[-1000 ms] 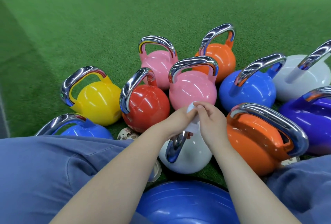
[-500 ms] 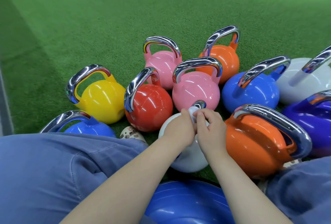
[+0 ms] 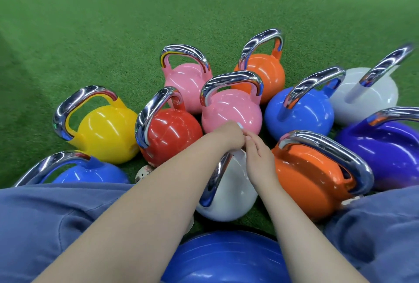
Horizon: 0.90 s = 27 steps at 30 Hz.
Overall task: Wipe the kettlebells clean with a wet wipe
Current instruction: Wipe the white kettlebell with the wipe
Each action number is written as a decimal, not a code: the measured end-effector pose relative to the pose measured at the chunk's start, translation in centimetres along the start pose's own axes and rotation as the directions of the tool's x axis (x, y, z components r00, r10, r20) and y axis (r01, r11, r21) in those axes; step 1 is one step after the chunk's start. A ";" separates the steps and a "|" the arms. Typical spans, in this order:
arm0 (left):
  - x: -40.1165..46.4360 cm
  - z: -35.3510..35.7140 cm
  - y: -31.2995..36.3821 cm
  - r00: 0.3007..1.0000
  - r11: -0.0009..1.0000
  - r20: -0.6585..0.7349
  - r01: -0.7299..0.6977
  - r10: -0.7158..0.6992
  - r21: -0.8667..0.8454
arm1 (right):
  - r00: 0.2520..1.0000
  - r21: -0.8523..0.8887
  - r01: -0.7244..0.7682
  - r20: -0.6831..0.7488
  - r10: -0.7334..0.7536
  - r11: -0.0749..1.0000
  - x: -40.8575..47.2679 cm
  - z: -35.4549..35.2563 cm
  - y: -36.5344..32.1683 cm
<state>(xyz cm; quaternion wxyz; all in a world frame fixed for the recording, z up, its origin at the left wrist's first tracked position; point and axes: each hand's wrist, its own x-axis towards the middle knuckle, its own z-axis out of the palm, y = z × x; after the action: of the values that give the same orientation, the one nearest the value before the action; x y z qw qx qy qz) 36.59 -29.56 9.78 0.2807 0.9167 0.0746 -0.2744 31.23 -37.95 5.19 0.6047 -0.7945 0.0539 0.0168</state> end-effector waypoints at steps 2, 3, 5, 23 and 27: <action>1.0 -0.2 -0.6 0.997 0.998 0.077 -0.021 0.026 -0.065 | 0.999 0.024 -0.040 0.022 0.040 0.999 0.1 -0.1 0.2; 1.1 -0.2 -0.9 0.994 0.995 0.084 -0.060 0.067 -0.080 | 0.998 0.024 -0.051 0.023 0.051 0.998 0.2 -0.1 0.3; 0.3 -0.4 -1.3 0.988 0.982 0.093 -0.109 0.124 -0.152 | 0.999 0.005 -0.042 0.007 0.042 0.999 0.2 -0.1 0.4; -2.3 0.2 -4.1 0.934 0.920 -0.039 -0.356 0.355 -0.162 | 0.955 -0.240 0.294 0.032 -0.295 0.925 -0.4 1.2 0.1; -0.8 0.3 -4.0 0.962 0.895 0.036 -0.238 0.271 -0.378 | 0.977 -0.129 0.210 0.050 -0.205 0.969 1.2 1.2 -0.5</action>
<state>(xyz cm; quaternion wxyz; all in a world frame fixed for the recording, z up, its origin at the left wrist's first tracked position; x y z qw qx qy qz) 34.59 -26.37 8.09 0.4849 0.8362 -0.0078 -0.2562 32.54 -36.72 5.27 0.5495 -0.8340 -0.0418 -0.0287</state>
